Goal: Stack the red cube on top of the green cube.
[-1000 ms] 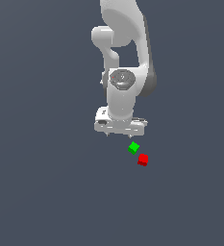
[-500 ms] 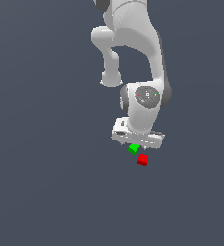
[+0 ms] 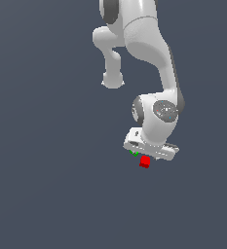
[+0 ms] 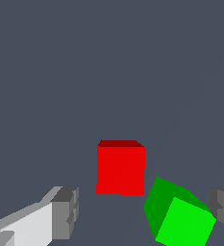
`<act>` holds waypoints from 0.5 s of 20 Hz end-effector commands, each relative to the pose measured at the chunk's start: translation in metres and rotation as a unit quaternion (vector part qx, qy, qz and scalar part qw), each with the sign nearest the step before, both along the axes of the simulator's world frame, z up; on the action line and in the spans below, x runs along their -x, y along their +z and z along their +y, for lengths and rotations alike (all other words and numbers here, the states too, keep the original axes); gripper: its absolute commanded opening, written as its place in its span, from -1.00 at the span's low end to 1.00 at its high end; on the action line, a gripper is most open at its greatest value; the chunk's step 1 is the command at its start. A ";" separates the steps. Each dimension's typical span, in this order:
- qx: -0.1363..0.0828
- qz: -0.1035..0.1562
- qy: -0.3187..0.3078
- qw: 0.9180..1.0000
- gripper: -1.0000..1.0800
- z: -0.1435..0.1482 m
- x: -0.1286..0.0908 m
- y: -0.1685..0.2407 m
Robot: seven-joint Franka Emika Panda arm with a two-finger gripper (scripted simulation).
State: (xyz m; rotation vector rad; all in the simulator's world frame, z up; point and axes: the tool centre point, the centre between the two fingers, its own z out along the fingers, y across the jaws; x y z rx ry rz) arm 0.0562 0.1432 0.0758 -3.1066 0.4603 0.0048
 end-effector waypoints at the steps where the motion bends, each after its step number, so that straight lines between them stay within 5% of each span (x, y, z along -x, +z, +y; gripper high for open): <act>1: 0.000 -0.001 -0.005 1.000 0.92 0.005 -0.004 -0.003; 10: 0.001 -0.001 -0.008 1.000 0.92 0.009 -0.007 -0.007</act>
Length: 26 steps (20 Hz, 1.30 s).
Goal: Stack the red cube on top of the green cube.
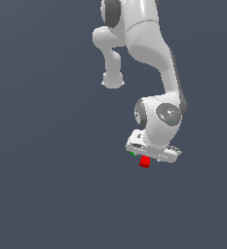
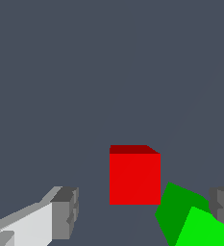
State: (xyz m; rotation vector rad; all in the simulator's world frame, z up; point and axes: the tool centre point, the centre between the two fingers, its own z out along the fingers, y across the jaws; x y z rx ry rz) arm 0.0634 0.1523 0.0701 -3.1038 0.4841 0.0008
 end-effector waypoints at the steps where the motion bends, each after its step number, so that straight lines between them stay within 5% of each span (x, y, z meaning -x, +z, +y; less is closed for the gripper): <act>1: 0.000 0.000 0.000 1.000 0.92 0.000 0.000 -0.003; 16: 0.000 0.000 -0.002 1.000 0.92 0.001 -0.002 -0.050; 17: 0.000 0.000 -0.002 1.000 -1.00 0.001 -0.002 -0.050; 26: 0.000 0.000 -0.002 1.000 -1.00 0.001 -0.002 -0.050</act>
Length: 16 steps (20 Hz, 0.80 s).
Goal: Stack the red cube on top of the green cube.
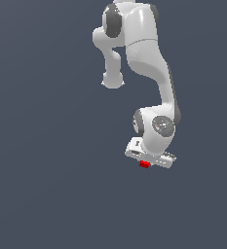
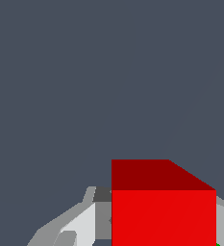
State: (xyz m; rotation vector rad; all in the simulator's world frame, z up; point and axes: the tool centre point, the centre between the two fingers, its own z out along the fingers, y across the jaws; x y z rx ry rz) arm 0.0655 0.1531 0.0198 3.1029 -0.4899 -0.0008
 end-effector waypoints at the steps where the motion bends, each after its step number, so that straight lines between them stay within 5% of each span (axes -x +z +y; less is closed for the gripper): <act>1: 0.000 0.000 0.000 1.000 -1.00 0.000 0.000 0.000; 16: 0.000 0.000 0.000 1.000 -1.00 0.000 0.002 0.070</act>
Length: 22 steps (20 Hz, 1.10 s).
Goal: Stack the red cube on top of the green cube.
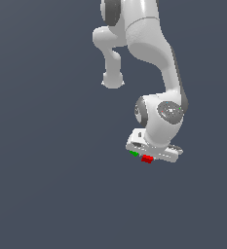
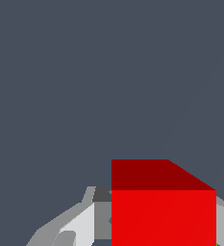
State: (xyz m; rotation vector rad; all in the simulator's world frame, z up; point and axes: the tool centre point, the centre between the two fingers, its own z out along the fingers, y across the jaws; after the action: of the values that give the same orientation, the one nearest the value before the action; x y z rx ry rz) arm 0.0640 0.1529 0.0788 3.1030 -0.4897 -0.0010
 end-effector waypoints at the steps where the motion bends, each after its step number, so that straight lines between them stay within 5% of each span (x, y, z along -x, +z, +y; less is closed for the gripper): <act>1: 0.000 0.000 0.000 1.000 -1.00 0.000 0.000 0.017; 22: 0.000 -0.001 0.000 1.000 -1.00 -0.009 0.014 0.027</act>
State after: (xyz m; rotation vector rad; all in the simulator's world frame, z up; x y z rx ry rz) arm 0.0539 0.1464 0.1089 3.1034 -0.4899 0.0007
